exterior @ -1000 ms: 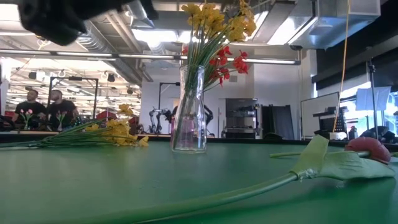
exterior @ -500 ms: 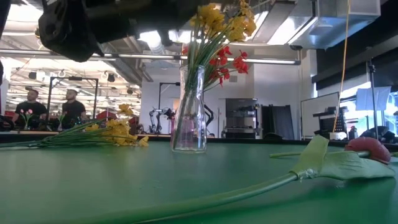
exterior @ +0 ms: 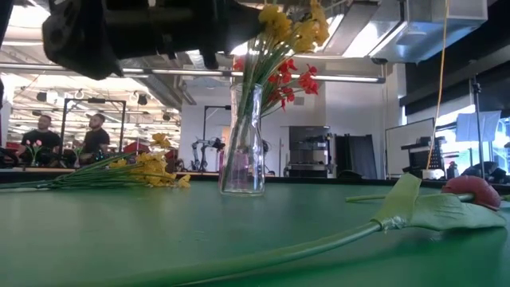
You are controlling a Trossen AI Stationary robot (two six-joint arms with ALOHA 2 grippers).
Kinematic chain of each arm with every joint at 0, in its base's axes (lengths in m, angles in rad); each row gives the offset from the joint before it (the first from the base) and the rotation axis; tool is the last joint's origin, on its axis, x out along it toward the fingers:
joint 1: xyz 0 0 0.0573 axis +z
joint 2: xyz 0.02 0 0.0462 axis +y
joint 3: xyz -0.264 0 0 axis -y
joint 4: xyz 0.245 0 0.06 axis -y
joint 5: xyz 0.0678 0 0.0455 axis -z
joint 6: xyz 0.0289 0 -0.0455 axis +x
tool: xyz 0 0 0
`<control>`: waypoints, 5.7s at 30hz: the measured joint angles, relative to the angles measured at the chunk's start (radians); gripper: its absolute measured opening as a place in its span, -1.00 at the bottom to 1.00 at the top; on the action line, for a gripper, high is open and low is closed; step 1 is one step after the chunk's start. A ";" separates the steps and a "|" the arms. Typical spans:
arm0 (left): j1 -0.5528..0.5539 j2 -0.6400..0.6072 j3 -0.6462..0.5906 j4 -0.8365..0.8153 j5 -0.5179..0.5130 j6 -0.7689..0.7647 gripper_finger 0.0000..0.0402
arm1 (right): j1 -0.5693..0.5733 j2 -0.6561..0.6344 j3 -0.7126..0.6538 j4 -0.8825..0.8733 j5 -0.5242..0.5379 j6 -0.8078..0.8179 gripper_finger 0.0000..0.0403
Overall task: Sort flowers into vase by color
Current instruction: Put the top white flower into the transparent vase, then put the left red flower into the violet vase
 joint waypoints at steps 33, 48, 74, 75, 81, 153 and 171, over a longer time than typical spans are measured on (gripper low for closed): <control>-0.505 0.040 0.371 -1.054 -0.188 -0.656 -0.03 | 0.000 -0.080 0.000 0.000 0.054 -0.023 0.15; -0.442 0.385 0.840 -1.502 -0.090 -0.750 -0.03 | 0.000 -0.091 0.000 -0.008 0.129 0.016 0.15; -0.364 0.465 0.857 -1.796 -0.135 -0.920 -0.83 | 0.000 -0.089 0.001 -0.081 0.166 0.056 0.15; -0.363 0.466 0.856 -1.798 -0.135 -0.925 -0.91 | 0.000 -0.089 0.001 -0.081 0.166 0.053 0.15; -0.357 0.453 0.855 -1.805 -0.115 -0.973 -0.98 | 0.000 -0.094 0.001 -0.081 0.169 0.030 0.15; 0.624 -0.240 -0.093 0.075 0.593 -0.187 -1.00 | 0.000 -0.119 0.000 -0.249 0.177 0.113 0.15; 0.743 0.166 0.166 0.117 0.795 -0.372 -1.00 | 0.000 -0.114 0.000 -0.228 0.196 0.113 0.15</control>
